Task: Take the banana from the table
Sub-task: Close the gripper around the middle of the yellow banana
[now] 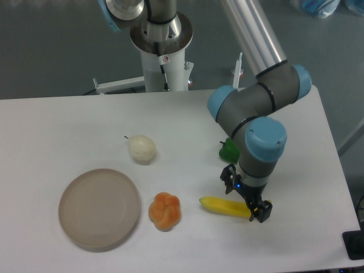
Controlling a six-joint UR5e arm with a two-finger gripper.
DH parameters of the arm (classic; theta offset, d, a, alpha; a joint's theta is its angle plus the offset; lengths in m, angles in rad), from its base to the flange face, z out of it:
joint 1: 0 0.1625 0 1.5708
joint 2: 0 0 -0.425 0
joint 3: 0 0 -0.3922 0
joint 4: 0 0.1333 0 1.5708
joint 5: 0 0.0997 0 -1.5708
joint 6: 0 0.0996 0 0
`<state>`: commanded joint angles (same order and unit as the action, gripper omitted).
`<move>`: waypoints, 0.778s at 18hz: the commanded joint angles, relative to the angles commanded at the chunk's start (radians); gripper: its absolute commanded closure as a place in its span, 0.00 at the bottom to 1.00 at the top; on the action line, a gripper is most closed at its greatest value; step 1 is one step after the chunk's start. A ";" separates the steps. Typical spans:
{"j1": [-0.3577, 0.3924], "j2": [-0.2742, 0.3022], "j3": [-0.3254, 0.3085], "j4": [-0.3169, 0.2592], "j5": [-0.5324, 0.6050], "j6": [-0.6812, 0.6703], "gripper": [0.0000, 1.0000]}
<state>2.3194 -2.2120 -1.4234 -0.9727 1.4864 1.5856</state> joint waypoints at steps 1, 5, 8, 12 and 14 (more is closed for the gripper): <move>0.000 0.000 -0.005 0.003 0.002 0.043 0.00; 0.000 -0.009 -0.035 0.040 0.026 0.090 0.00; -0.002 -0.023 -0.058 0.100 0.029 0.088 0.00; -0.003 -0.038 -0.069 0.109 0.029 0.073 0.56; -0.003 -0.035 -0.068 0.104 0.031 0.076 0.93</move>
<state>2.3163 -2.2473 -1.4910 -0.8682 1.5171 1.6613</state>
